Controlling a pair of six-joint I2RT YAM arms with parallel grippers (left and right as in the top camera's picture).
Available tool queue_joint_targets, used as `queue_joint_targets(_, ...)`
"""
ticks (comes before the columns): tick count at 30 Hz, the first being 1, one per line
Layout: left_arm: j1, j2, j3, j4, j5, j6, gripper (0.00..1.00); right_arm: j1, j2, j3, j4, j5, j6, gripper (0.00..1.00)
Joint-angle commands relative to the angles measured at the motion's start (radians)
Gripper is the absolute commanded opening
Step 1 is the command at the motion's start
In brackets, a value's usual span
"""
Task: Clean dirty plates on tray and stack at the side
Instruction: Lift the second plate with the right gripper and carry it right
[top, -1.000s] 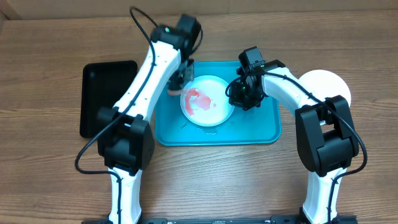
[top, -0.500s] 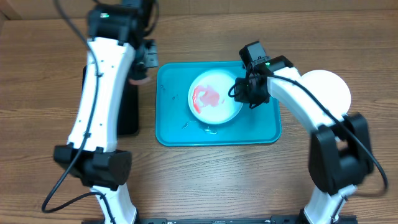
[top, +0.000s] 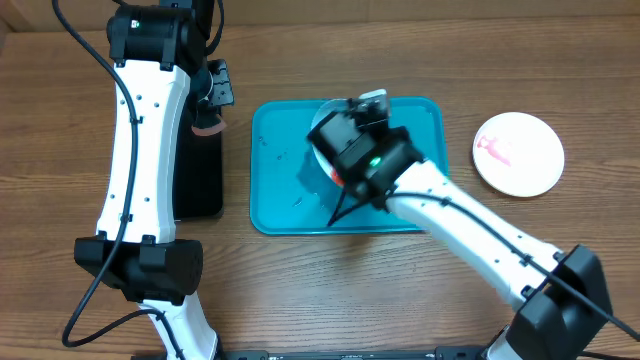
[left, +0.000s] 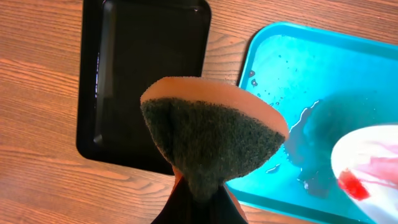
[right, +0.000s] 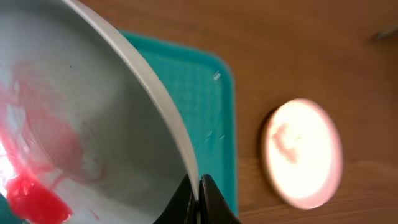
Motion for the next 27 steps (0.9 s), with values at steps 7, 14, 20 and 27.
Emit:
queue_joint_targets(7,-0.001,-0.01,0.008,0.004,0.013,0.027,0.04,0.152,-0.01,0.017,0.001,0.568,0.005,0.04)
queue_joint_targets(14,-0.001,-0.01,0.008,0.003,0.013,0.027,0.04,0.204,-0.01,0.017,0.002,0.741,0.005,0.04)
queue_joint_targets(20,-0.001,-0.011,0.008,0.003,0.013,0.027,0.04,0.214,-0.01,0.017,0.002,0.764,0.005,0.04)
queue_joint_targets(27,-0.001,-0.01,0.008,0.003,0.013,0.027,0.04,0.211,-0.01,0.017,0.035,0.712,0.006,0.04)
